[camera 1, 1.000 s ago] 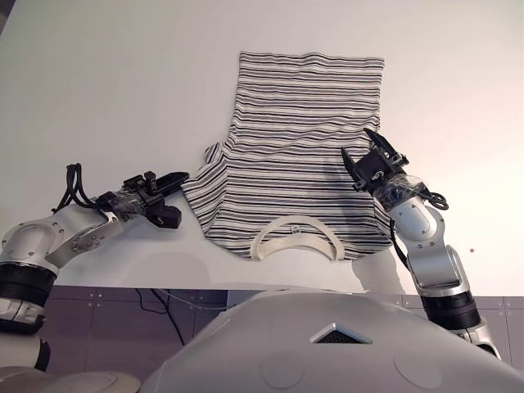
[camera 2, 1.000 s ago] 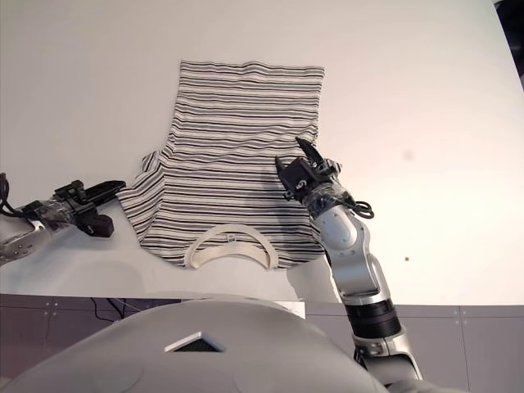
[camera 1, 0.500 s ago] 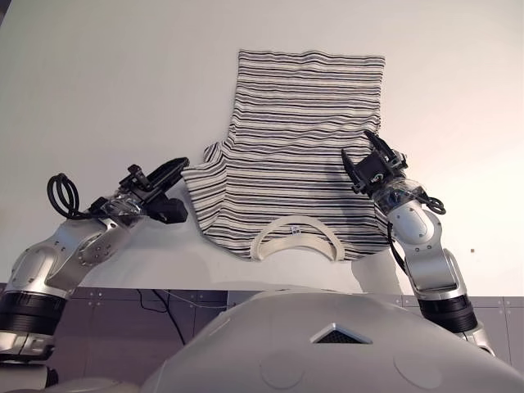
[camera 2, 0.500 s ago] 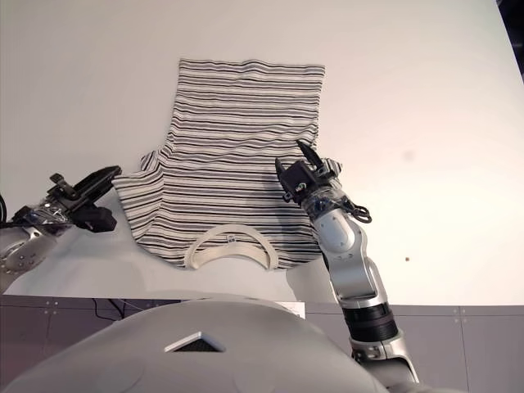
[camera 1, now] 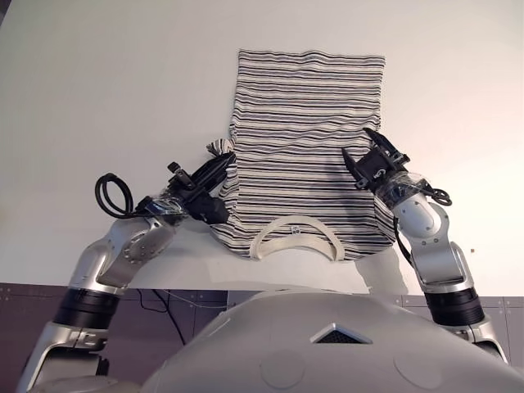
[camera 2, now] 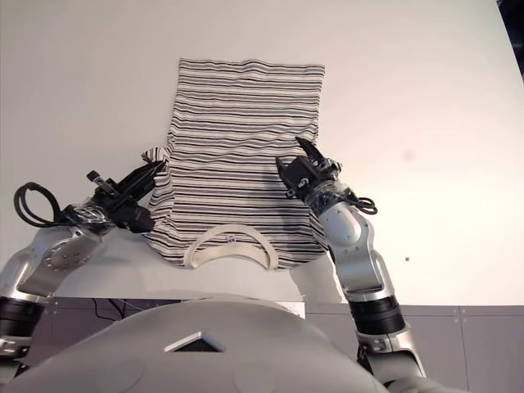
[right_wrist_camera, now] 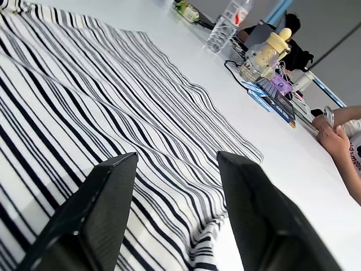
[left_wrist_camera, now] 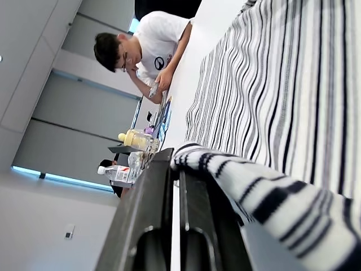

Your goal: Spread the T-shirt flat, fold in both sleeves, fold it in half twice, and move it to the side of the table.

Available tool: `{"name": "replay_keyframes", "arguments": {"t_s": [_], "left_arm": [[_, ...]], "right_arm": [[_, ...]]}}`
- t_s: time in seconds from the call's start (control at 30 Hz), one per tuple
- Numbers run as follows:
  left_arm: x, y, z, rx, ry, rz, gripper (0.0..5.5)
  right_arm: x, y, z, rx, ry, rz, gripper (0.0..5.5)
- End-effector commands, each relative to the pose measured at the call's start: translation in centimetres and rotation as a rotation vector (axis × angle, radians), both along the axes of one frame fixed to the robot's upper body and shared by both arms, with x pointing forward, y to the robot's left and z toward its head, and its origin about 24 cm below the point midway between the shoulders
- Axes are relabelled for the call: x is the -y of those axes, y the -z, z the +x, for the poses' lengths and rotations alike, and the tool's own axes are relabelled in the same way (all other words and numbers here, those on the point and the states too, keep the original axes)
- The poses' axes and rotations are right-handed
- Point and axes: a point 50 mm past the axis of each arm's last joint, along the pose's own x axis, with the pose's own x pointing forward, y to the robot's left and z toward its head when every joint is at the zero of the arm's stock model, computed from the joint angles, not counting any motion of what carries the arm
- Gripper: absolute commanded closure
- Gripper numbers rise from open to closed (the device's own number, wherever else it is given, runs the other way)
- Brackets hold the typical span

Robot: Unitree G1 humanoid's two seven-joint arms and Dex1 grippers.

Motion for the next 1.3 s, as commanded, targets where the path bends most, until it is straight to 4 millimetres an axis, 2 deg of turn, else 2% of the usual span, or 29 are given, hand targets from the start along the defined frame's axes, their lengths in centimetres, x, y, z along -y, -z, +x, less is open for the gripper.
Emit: {"name": "replay_keyframes", "arguments": {"t_s": [0.03, 0.2, 0.3, 0.37, 0.43, 0.5, 0.6, 0.67, 0.73, 0.77, 0.83, 0.87, 0.9, 0.97, 1.1, 1.23, 1.3], "left_arm": [[2.6, 1.5, 0.5, -0.099, -0.028, -0.076, 5.38], [5.1, 2.4, 0.5, -0.207, -0.024, -0.115, 5.38], [5.3, 3.1, 0.0, -0.324, -0.011, -0.100, 5.38], [5.2, 3.1, -0.2, -0.366, -0.002, -0.097, 5.06], [4.7, 2.3, 0.3, -0.329, -0.035, -0.129, 4.68], [4.0, 0.5, 1.1, -0.230, -0.102, -0.194, 4.34], [3.3, -1.7, 1.2, -0.133, -0.166, -0.252, 3.92], [2.5, -3.0, 0.6, -0.073, -0.265, -0.304, 3.66], [0.9, -3.2, -0.1, -0.059, -0.471, -0.401, 3.38], [0.1, -2.9, -0.9, -0.066, -0.592, -0.459, 3.32], [-1.5, -1.6, -2.9, -0.079, -0.886, -0.586, 3.32], [-1.8, -1.1, -3.6, -0.084, -0.981, -0.616, 3.32], [-1.9, -0.5, -4.1, -0.091, -1.048, -0.642, 3.32], [-1.7, -0.2, -4.3, -0.088, -1.097, -0.662, 3.32], [-2.6, -0.5, -2.9, -0.027, -1.151, -0.693, 3.32], [-3.3, -0.7, -1.8, 0.020, -1.191, -0.687, 3.32], [-3.4, -1.0, -1.5, 0.046, -1.187, -0.673, 3.32]], "right_arm": [[0.8, -0.5, 0.9, 0.000, -0.047, -0.028, 2.92], [1.3, -0.9, 1.8, -0.005, -0.096, -0.051, 2.92], [1.4, -1.0, 2.1, -0.004, -0.108, -0.058, 2.92], [1.5, -1.0, 2.2, -0.003, -0.108, -0.060, 2.92], [1.6, -1.0, 2.3, 0.002, -0.100, -0.059, 2.92], [1.9, -1.4, 2.4, 0.020, -0.084, -0.059, 2.92], [2.5, -2.9, 2.3, 0.054, -0.106, -0.068, 2.92], [3.5, -5.3, 1.9, 0.081, -0.195, -0.105, 2.92], [5.4, -7.3, 0.9, 0.059, -0.344, -0.248, 2.92], [6.2, -7.6, 0.6, 0.024, -0.449, -0.347, 2.92], [9.2, -7.5, -1.2, -0.200, -0.726, -0.593, 2.92], [10.5, -7.6, -1.9, -0.296, -0.804, -0.661, 2.92], [11.5, -7.8, -2.3, -0.367, -0.862, -0.703, 2.92], [12.0, -8.1, -2.8, -0.436, -0.942, -0.718, 2.92], [11.7, -6.6, -4.3, -0.495, -1.015, -0.692, 2.92], [11.5, -1.5, -3.8, -0.358, -0.787, -0.757, 2.92], [12.0, -0.2, -4.6, -0.334, -0.727, -0.794, 2.92]]}}
